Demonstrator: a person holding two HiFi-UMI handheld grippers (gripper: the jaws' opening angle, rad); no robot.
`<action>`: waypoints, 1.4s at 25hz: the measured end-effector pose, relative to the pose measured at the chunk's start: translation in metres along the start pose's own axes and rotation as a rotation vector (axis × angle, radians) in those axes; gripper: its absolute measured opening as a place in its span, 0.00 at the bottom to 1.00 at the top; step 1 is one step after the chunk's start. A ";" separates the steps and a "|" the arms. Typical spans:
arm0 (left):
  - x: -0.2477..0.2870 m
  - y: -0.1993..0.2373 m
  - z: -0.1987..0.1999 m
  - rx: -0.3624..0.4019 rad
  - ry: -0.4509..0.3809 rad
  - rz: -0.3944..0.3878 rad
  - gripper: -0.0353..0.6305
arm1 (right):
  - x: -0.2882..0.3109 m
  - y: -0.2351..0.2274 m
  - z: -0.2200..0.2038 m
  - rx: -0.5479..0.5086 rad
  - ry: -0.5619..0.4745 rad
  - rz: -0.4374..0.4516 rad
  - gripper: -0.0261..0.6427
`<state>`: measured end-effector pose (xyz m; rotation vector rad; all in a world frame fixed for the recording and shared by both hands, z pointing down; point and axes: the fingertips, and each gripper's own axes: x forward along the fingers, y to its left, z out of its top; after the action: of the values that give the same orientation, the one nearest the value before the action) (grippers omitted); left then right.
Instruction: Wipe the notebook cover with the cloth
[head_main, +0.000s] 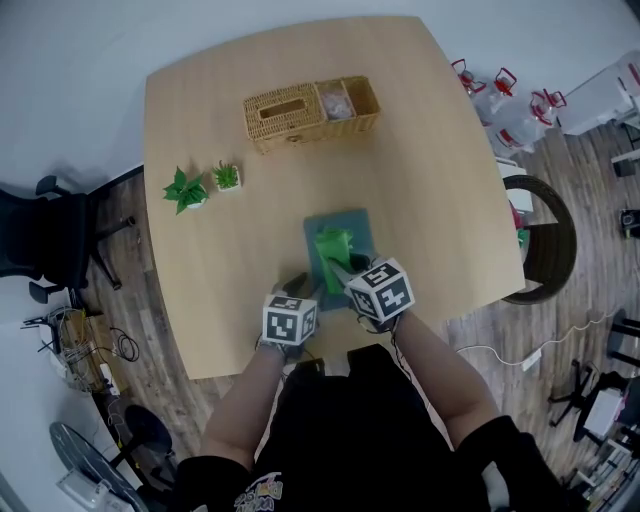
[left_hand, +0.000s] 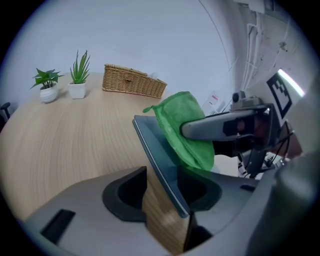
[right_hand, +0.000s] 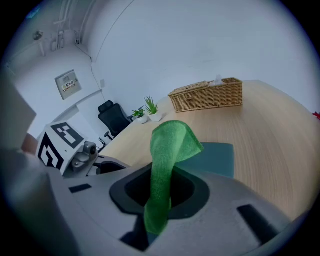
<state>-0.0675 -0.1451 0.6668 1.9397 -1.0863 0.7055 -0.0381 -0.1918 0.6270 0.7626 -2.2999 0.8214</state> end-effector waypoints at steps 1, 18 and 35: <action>0.000 0.000 0.000 -0.002 -0.006 0.001 0.33 | 0.004 0.001 -0.001 -0.006 0.011 0.011 0.14; 0.001 0.008 -0.001 -0.033 -0.071 0.006 0.28 | 0.038 0.007 -0.017 -0.100 0.141 0.063 0.14; 0.000 0.009 0.000 -0.029 -0.073 0.013 0.27 | -0.014 -0.060 -0.034 0.072 0.065 -0.075 0.14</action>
<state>-0.0749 -0.1477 0.6701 1.9484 -1.1480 0.6261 0.0221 -0.2030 0.6614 0.8364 -2.1808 0.8858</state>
